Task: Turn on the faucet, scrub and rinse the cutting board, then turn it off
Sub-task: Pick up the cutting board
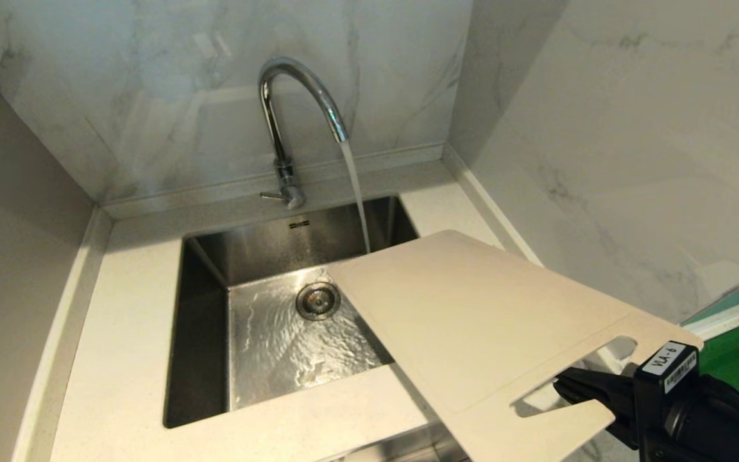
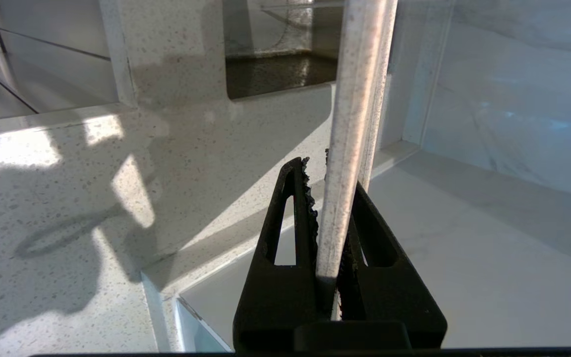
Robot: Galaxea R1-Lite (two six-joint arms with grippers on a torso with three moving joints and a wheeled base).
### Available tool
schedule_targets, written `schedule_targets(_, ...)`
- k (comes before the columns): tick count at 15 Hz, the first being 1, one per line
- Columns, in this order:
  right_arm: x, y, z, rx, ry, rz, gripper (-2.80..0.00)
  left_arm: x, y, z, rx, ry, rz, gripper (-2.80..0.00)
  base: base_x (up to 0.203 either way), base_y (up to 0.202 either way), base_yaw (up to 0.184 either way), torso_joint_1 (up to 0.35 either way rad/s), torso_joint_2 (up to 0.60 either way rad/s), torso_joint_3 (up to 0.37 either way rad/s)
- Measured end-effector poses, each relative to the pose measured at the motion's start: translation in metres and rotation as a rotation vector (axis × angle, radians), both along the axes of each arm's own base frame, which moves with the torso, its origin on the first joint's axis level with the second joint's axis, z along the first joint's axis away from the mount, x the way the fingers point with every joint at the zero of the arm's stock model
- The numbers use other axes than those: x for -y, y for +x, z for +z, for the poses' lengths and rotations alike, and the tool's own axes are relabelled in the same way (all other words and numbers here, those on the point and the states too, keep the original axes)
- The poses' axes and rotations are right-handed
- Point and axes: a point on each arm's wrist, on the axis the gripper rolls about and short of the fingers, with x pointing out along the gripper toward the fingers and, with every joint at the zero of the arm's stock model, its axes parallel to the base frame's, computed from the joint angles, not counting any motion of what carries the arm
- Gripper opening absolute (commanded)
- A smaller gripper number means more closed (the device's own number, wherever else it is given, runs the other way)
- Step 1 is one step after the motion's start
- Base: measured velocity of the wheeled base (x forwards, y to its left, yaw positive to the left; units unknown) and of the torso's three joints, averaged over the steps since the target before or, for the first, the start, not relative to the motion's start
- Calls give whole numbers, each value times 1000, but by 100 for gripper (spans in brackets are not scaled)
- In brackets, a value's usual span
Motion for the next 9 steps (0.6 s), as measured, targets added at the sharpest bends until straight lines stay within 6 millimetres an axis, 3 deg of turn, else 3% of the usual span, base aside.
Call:
schedule_targets(5, -3, 4, 1, -6, 1, 40, -280, 0, 0, 0, 0, 0, 0, -280, 0, 0, 0, 0, 0, 0)
schedule_targets(9, -13, 13, 7, -2, -4, 207, -280, 0, 0, 0, 0, 0, 0, -280, 0, 0, 0, 0, 0, 0)
